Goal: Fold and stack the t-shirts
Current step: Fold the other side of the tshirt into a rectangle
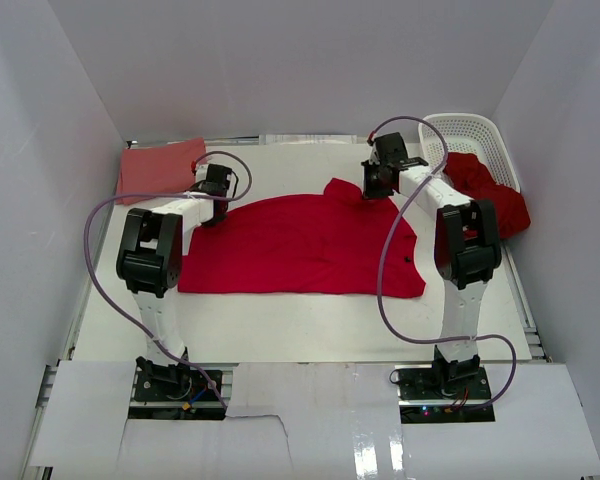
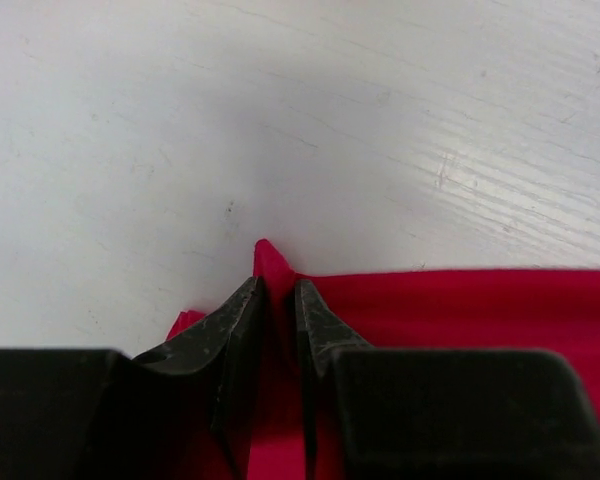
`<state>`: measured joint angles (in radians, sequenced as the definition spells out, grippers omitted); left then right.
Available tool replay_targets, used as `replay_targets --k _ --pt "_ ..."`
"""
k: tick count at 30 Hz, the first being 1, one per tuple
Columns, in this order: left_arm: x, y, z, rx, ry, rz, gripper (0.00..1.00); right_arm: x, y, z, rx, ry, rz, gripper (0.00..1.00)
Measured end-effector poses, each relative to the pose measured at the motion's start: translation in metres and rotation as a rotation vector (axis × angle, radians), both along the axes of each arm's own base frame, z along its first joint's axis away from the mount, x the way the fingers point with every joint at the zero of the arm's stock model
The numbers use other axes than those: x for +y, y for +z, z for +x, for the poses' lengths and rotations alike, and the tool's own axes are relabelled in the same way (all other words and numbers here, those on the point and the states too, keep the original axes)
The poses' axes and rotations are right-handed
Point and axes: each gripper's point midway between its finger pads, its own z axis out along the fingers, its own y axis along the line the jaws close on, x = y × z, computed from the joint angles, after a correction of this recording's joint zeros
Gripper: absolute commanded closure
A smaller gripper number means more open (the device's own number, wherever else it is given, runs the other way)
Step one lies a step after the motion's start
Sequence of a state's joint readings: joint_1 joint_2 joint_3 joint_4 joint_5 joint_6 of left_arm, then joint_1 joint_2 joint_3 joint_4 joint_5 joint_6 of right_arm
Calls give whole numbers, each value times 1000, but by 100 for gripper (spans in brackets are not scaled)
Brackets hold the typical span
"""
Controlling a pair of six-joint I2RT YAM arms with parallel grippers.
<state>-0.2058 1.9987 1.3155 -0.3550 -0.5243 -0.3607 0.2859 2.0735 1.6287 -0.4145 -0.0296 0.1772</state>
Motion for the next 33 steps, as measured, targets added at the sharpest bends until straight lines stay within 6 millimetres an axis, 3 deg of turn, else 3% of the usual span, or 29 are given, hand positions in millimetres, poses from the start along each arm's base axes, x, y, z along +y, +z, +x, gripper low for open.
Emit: replay_targets --k 5,10,13,15,23,28,33 --pt "0 14 11 -16 2 8 69 -4 24 19 -63 -29 -19 92" --pt "-8 55 59 -138 -12 -2 70 -2 71 57 -186 -57 -4 92" --pt "-10 78 83 -206 -14 1 70 -3 91 67 -234 -65 2 92" --pt "-9 84 92 -227 -11 10 70 -5 96 70 -247 -68 2 92" --pt "3 55 88 -156 9 46 69 -15 82 71 -215 -73 -24 92" --pt "18 37 83 -108 38 51 58 -21 78 72 -207 -81 -29 92" --pt "31 33 80 -97 74 29 57 -22 78 73 -206 -82 -29 92"
